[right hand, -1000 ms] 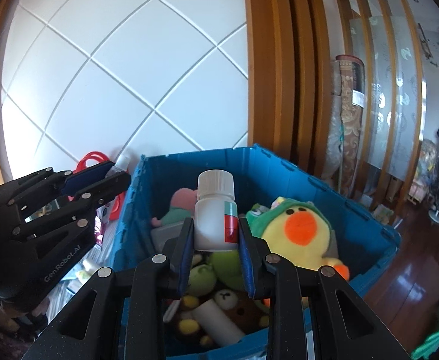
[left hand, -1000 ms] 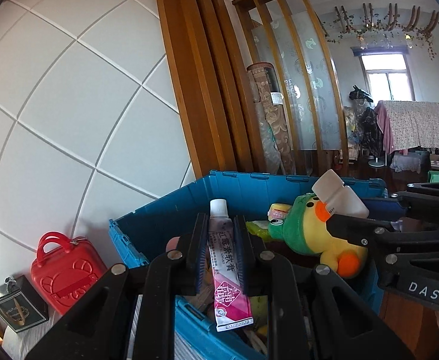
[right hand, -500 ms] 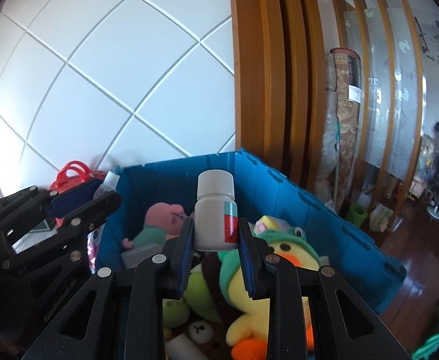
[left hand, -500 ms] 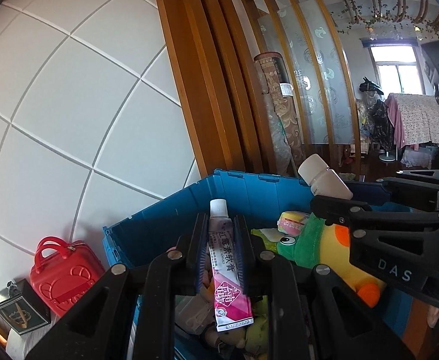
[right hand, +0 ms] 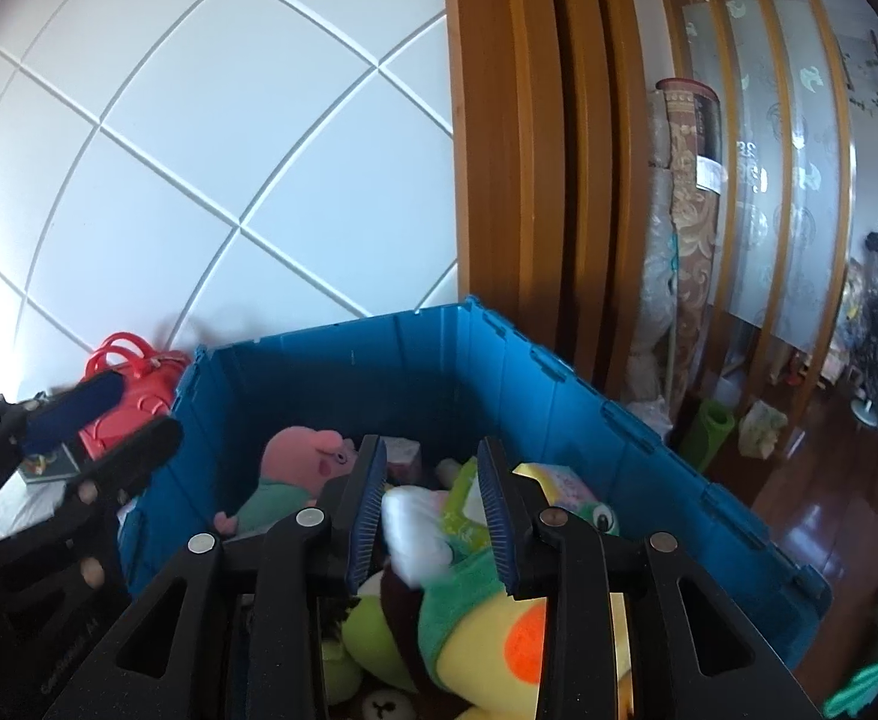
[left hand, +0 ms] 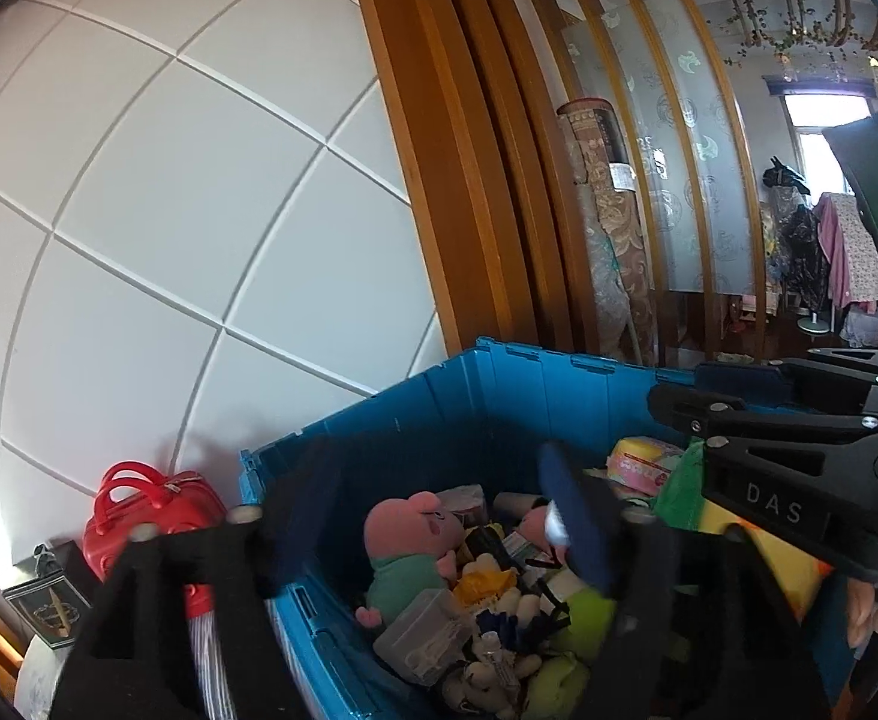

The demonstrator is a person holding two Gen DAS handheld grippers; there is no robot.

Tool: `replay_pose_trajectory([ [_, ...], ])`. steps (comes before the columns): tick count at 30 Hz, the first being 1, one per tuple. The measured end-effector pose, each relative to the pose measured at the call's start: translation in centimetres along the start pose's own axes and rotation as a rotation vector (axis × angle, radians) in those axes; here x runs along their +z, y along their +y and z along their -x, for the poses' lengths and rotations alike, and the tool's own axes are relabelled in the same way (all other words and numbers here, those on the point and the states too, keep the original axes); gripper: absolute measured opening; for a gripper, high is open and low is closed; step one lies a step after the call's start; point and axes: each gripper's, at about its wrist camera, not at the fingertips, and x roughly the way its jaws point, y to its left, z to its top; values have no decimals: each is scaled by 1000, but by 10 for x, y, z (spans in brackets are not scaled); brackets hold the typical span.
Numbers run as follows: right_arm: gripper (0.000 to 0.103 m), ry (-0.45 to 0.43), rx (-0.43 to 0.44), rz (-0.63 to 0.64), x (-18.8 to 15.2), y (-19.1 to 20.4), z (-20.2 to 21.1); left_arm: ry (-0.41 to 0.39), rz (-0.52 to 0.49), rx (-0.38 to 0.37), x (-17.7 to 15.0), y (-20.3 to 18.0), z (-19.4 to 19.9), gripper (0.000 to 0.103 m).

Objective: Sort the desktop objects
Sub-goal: 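Open both tools to release the bottle and tube into the crate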

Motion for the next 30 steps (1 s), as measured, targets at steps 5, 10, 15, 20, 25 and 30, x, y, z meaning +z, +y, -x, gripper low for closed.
replay_pose_trajectory([
  [5,38,-13,5,-19,-3,-5,9,-58,-23,56,3,-3,19,103],
  [10,39,-34,6,-21,-8,-4,28,-61,-15,56,3,-4,30,103],
  [15,44,-65,3,-14,-14,-1,50,-68,-12,68,0,-3,47,103],
  [20,47,-89,7,-23,-21,3,69,-75,2,91,-8,8,65,103],
  [25,48,-91,6,-23,-26,16,80,-68,21,118,-19,31,78,103],
  [30,51,-85,18,2,-33,43,89,-55,47,161,-38,70,92,103],
])
